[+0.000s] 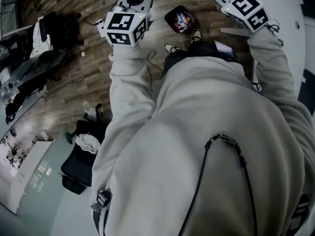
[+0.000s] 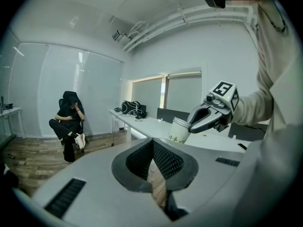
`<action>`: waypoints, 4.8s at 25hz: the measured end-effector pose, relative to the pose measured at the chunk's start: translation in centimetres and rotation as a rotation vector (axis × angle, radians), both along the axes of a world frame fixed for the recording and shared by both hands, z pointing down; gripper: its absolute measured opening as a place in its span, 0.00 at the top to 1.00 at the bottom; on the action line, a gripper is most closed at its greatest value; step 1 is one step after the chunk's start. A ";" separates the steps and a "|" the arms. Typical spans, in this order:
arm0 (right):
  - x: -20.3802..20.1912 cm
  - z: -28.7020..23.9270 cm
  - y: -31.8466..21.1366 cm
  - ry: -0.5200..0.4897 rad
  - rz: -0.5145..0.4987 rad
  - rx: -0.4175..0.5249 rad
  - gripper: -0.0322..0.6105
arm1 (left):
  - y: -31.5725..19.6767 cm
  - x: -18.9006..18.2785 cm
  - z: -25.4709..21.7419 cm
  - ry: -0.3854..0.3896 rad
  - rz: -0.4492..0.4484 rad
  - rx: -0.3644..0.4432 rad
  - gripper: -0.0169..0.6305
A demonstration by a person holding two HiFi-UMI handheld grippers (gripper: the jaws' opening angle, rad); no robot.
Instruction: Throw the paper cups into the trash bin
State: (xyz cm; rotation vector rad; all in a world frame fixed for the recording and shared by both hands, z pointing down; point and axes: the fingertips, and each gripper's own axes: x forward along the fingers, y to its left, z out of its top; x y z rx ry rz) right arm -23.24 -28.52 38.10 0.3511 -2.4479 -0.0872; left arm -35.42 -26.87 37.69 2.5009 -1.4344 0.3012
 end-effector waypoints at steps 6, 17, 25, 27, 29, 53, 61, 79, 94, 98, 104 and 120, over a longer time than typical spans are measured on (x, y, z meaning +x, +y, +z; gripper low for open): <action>-1.9 -0.1 -0.8 -0.010 -0.053 -0.012 0.89 | 0.6 -0.8 -0.2 0.009 -0.061 -0.001 0.98; -3.6 0.9 -1.3 -0.004 -0.120 -0.027 0.89 | 0.4 -0.9 0.6 0.011 -0.076 -0.021 0.98; -4.5 4.4 -2.1 0.000 -0.157 -0.039 0.89 | 0.0 -2.7 3.9 0.002 -0.108 -0.078 0.98; -4.7 7.1 -1.4 0.030 -0.218 -0.022 0.89 | 0.1 -3.0 5.9 0.026 -0.110 -0.109 0.98; -4.6 10.7 -0.7 0.083 -0.290 -0.013 0.89 | 0.3 -3.0 8.0 0.045 -0.101 -0.147 0.98; -1.3 68.2 5.2 0.348 -0.488 -0.341 0.89 | 3.8 -0.8 62.8 0.274 -0.191 -0.548 0.98; -2.7 77.9 6.2 0.366 -0.571 -0.382 0.89 | 2.1 0.5 69.0 0.304 -0.166 -0.565 0.98; -1.7 79.0 7.1 0.386 -0.489 -0.483 0.68 | 2.4 1.4 67.7 0.217 -0.162 -0.486 0.98; 0.8 53.2 -0.4 0.359 -0.264 -0.406 0.78 | 7.1 0.8 45.0 0.289 -0.252 -0.524 0.98; 1.1 44.0 -0.2 0.326 -0.168 -0.405 0.87 | 8.8 0.5 36.5 0.296 -0.246 -0.510 0.98; 2.3 33.8 0.2 0.194 0.024 -0.516 0.92 | 10.3 0.0 30.0 0.278 -0.252 -0.489 0.98; 2.1 20.7 2.8 0.034 0.009 -0.442 0.92 | 9.0 -1.4 17.7 0.212 -0.202 -0.329 0.98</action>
